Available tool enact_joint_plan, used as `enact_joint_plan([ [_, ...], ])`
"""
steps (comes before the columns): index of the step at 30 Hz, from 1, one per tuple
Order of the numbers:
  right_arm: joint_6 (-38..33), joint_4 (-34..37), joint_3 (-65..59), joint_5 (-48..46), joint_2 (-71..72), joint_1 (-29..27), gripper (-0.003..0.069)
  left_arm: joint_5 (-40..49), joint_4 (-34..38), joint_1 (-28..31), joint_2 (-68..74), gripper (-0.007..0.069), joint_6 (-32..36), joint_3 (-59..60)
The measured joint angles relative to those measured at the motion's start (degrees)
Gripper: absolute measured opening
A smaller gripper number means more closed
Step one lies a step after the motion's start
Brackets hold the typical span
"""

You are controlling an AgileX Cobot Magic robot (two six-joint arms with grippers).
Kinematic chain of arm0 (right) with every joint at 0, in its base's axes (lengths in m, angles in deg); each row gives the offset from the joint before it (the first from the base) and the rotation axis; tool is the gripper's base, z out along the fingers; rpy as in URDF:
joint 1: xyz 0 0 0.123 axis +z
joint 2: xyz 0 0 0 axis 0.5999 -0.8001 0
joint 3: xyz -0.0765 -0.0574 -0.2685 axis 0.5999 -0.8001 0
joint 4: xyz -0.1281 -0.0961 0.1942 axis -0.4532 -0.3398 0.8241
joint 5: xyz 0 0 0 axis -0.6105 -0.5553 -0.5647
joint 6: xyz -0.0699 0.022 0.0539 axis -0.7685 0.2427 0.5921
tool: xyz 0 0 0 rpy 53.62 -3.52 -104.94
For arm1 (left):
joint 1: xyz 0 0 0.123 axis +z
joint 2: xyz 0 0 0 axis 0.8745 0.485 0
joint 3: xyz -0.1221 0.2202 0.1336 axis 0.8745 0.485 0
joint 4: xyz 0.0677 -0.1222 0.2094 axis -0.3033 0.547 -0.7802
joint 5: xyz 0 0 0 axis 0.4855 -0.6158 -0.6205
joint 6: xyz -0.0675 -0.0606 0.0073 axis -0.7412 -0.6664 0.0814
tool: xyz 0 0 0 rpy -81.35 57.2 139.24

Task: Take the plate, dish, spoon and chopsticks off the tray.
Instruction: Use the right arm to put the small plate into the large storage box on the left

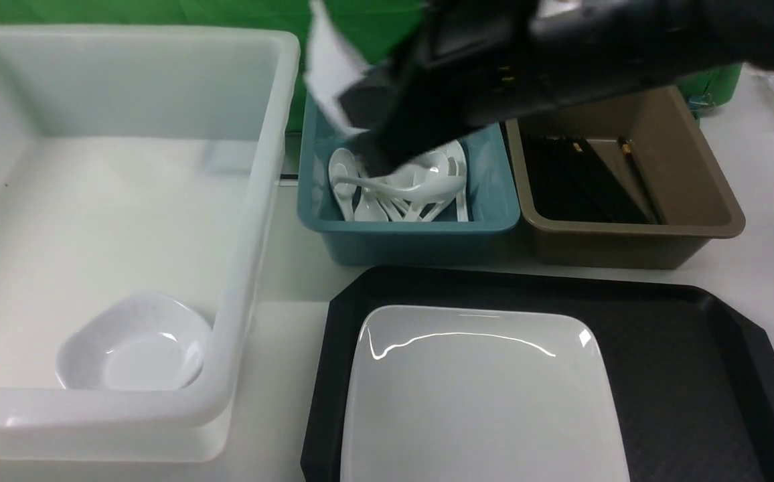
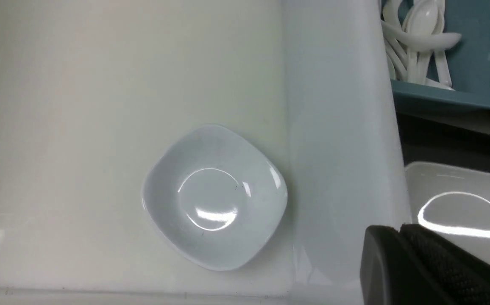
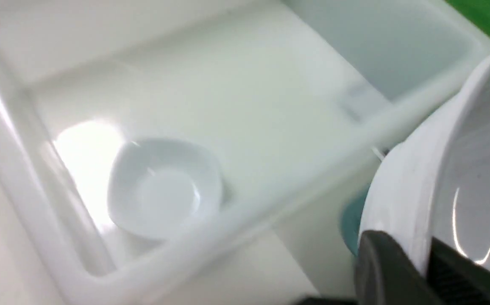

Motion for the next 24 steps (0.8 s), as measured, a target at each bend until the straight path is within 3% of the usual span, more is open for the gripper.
enact_joint_plan([
  [2,-0.30,0.29,5.30,1.64,-6.30,5.05,0.0062,-2.24,-4.63,0.00,0.00,0.0013,-4.27,0.00],
  [4,-0.41,0.36,7.13,1.69,-8.58,6.41,0.0062,-2.96,-7.03,0.00,0.00,0.0013,-6.49,0.00],
  [5,-0.52,0.36,10.37,1.87,-12.92,8.64,0.0062,-3.78,-11.99,0.00,0.00,0.0013,-10.57,0.00],
  [10,-2.33,0.31,16.00,2.13,-21.31,12.16,0.0062,-4.14,-22.93,0.00,0.00,0.0013,-16.33,0.00],
  [20,-2.39,0.25,18.35,2.67,-31.33,13.71,0.0062,-4.14,-23.82,0.00,0.00,0.0013,-18.44,0.00],
  [24,-2.39,0.31,18.35,3.17,-33.24,13.71,0.0097,-4.14,-23.40,0.00,0.00,0.0013,-18.39,0.00],
])
